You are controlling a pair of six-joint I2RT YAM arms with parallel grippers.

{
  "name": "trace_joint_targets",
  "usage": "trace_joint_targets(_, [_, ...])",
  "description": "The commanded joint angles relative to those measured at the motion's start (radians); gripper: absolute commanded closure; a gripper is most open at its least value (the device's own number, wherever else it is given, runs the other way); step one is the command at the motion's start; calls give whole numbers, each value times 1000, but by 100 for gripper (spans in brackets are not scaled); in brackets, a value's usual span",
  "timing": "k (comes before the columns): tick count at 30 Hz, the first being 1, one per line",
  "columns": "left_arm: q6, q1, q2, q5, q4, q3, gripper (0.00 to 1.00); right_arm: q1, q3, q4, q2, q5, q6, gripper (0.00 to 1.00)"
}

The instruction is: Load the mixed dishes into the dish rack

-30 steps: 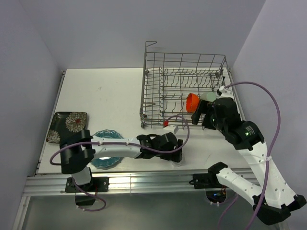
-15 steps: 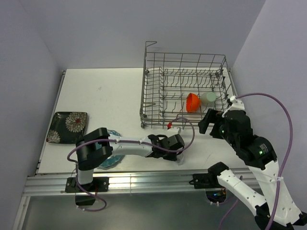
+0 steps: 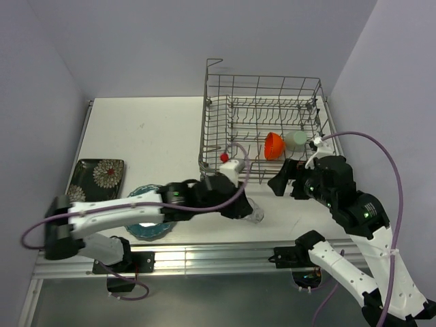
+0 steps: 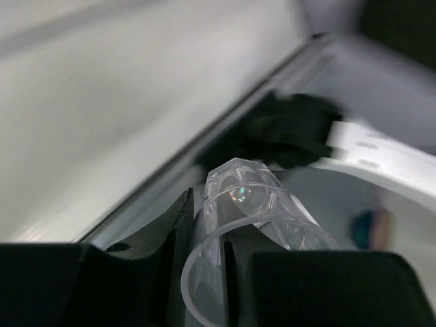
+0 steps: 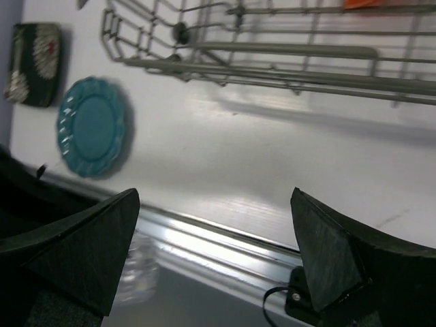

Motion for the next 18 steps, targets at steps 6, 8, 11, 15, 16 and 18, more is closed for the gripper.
trace_joint_targets(6, [36, 215, -387, 375, 293, -211, 100, 4, -23, 235, 4, -488, 20, 1])
trace_joint_targets(8, [14, 273, -427, 435, 380, -279, 100, 4, -35, 292, 1, -600, 45, 1])
trace_joint_targets(11, [-20, 306, -487, 496, 433, -336, 100, 4, -87, 435, -20, -717, 103, 2])
trace_joint_targets(15, [-53, 326, -514, 527, 476, -379, 100, 4, -164, 630, -62, -868, 253, 4])
trace_joint_targets(16, [-61, 333, -514, 547, 513, -385, 100, 4, -169, 659, -60, -882, 261, 4])
trace_joint_targets(18, [-87, 338, -513, 567, 556, -394, 100, 4, -186, 673, -54, -898, 275, 4])
